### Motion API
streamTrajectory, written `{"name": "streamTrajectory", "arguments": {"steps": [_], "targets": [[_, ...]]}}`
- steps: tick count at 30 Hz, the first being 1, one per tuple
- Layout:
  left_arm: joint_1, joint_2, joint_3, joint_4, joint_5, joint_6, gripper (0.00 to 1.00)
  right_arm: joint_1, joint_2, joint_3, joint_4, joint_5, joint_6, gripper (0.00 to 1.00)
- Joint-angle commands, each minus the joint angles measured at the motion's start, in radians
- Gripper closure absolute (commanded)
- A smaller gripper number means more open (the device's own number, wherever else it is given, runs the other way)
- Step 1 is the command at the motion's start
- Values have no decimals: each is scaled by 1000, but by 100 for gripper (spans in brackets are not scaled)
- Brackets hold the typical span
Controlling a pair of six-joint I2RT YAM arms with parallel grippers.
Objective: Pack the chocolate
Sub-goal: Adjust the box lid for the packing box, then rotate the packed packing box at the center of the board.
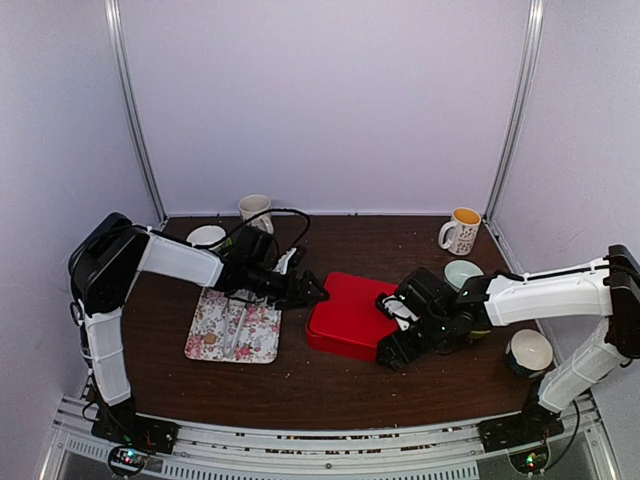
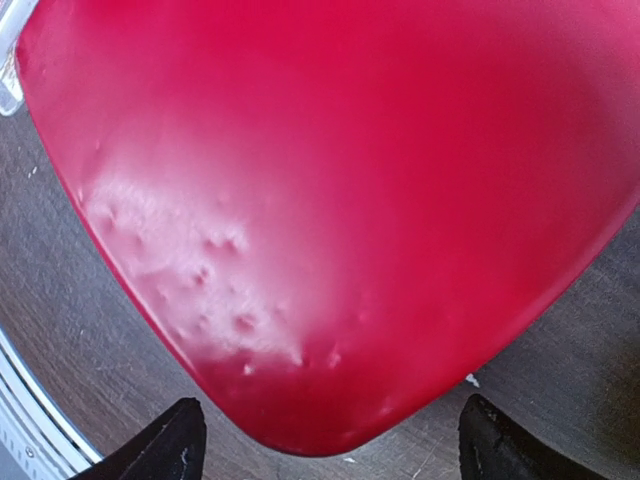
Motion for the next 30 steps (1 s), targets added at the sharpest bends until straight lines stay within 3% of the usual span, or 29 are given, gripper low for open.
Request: {"name": "streamTrajectory", "arguments": {"steps": [1, 24, 30], "targets": [[-11, -22, -10, 67, 37, -12, 2, 5, 14, 49, -7, 62, 32, 13], [-35, 29, 16, 98, 73, -55, 3, 4, 115, 177, -8, 88, 40, 13], [-36, 28, 18, 78, 46, -47, 3, -3, 74, 141, 35, 26, 34, 7]]}}
